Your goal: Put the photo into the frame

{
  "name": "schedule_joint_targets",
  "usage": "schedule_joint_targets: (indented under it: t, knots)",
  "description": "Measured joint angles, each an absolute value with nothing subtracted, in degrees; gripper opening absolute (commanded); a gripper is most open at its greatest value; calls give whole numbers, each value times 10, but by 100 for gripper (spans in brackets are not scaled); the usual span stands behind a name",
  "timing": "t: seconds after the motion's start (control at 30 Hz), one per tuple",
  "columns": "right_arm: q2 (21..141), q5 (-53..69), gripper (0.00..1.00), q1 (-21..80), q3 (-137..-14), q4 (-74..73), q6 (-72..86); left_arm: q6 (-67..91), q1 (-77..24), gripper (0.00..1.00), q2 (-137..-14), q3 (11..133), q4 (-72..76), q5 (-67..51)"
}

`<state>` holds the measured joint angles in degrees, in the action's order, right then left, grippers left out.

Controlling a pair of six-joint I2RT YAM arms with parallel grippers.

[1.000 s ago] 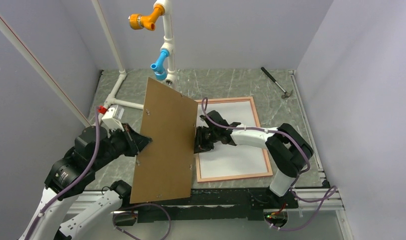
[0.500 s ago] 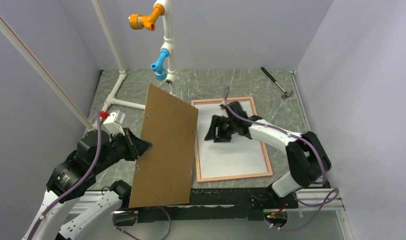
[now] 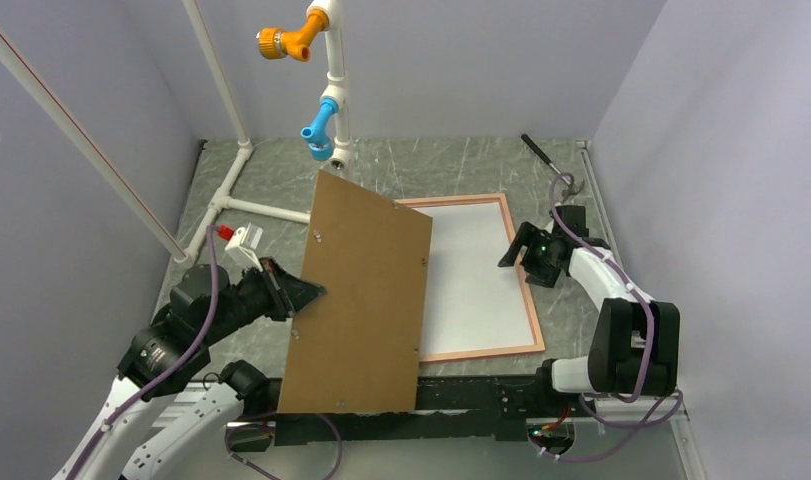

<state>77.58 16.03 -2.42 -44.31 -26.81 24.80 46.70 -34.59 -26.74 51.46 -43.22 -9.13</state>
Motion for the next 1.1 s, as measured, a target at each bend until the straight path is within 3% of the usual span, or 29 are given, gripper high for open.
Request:
schedule_joint_targets:
  t: [0.43, 0.7, 1.1]
  knots:
    - [775, 191, 81, -66, -403, -229, 233, 555, -346, 0, -263, 391, -276, -119]
    - [734, 148, 83, -62, -383, -246, 241, 565, -346, 0, -265, 385, -261, -117]
    - [772, 123, 81, -65, -374, -251, 262, 583, -346, 0, -281, 346, -201, -122]
